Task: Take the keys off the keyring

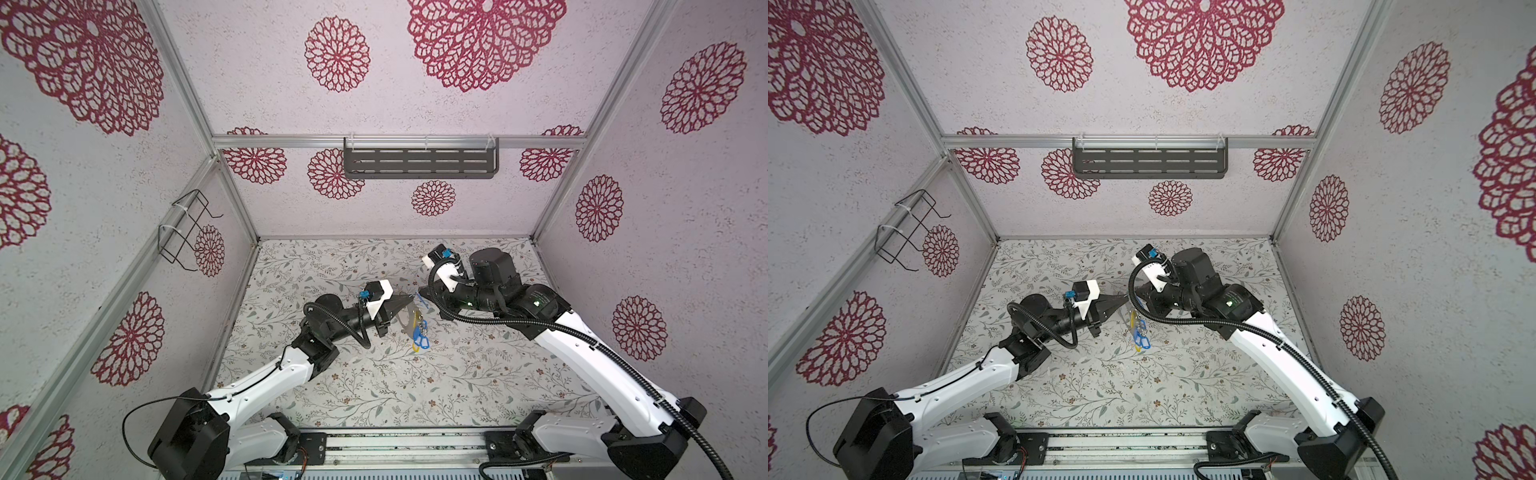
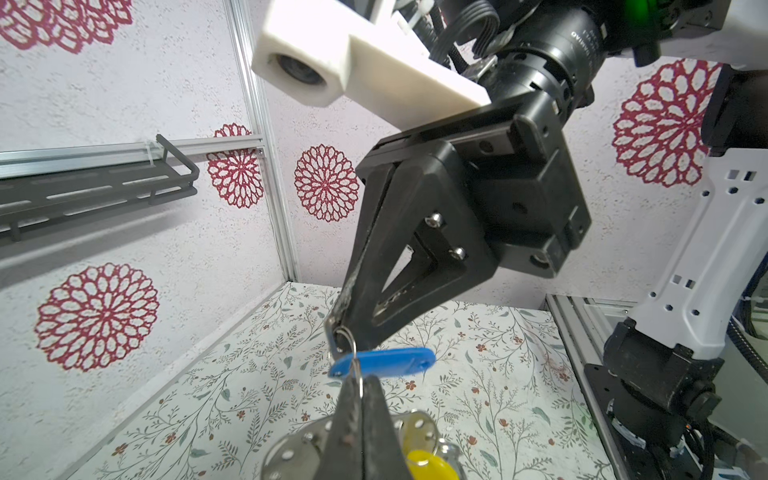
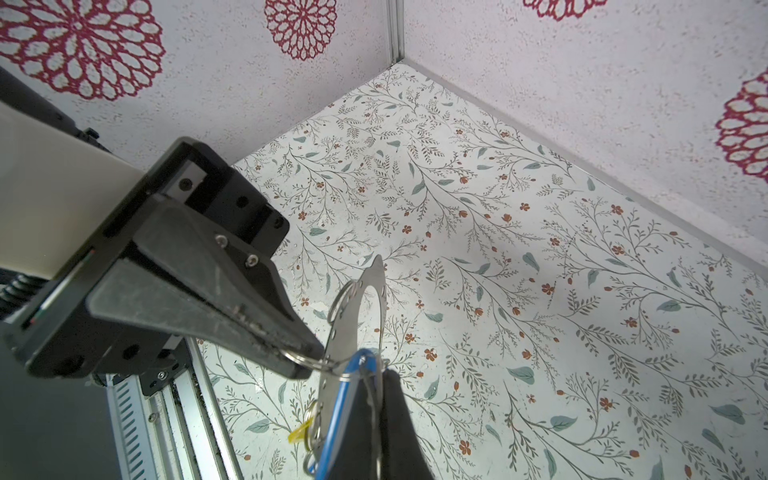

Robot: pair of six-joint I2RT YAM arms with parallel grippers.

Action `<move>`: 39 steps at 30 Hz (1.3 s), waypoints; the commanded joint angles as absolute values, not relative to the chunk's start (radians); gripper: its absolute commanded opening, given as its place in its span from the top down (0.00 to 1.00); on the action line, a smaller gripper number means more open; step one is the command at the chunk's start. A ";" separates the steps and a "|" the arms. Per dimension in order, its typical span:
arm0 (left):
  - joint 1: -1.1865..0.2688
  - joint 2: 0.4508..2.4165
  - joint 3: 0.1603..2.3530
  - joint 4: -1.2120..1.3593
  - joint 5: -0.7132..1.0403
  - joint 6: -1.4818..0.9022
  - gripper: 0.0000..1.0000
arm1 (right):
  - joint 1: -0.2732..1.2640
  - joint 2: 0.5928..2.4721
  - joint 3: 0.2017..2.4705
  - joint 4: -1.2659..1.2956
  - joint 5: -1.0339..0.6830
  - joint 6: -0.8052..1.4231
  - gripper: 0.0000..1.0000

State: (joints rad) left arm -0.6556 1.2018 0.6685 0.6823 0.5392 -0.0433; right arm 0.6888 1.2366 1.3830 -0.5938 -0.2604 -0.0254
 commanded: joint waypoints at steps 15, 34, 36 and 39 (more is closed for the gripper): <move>-0.643 1.273 0.610 1.237 0.614 -0.376 1.00 | 0.611 1.225 1.316 -0.408 -0.050 0.057 1.00; -0.643 1.299 0.634 1.367 0.555 -0.499 1.00 | 0.609 1.214 1.219 -0.336 -0.070 0.107 1.00; -0.642 1.298 0.635 1.381 0.534 -0.514 1.00 | 0.610 1.213 1.221 -0.331 -0.081 0.112 1.00; -0.647 1.296 0.628 1.408 0.468 -0.536 1.00 | 0.610 1.209 1.209 -0.313 -0.114 0.135 1.00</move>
